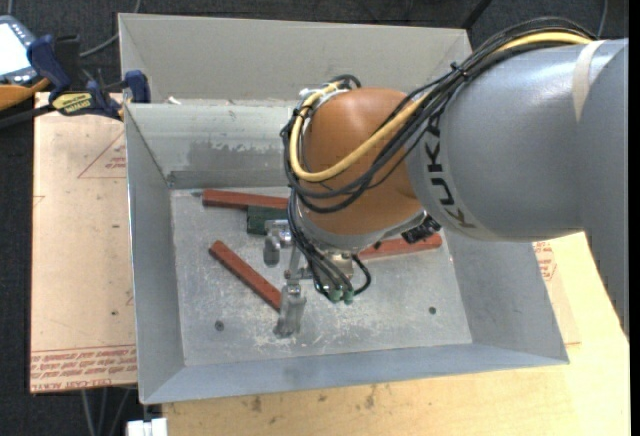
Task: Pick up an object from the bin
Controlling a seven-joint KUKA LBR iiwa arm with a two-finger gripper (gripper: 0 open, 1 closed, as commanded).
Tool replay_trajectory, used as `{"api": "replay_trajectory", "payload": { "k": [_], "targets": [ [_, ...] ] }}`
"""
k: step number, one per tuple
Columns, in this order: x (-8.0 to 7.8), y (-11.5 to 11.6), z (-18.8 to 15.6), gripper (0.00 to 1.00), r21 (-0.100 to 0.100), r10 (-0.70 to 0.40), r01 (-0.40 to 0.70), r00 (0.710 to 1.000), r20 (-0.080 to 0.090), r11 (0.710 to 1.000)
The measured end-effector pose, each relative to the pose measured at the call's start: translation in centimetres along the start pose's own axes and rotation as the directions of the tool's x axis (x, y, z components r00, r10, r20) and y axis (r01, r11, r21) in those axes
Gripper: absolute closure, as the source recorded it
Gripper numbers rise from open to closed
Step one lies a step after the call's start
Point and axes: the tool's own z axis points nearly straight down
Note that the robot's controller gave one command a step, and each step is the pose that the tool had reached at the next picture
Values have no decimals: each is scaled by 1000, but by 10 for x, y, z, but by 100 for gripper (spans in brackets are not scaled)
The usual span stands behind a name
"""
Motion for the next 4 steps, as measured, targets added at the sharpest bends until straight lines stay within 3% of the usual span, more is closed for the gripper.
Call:
{"api": "replay_trajectory", "payload": {
  "k": [1,4],
  "targets": [
    [-27,-3,119,0,-1,337,-337,942,3,942],
    [-28,-2,119,0,-4,338,-338,941,7,941]
  ]
}}
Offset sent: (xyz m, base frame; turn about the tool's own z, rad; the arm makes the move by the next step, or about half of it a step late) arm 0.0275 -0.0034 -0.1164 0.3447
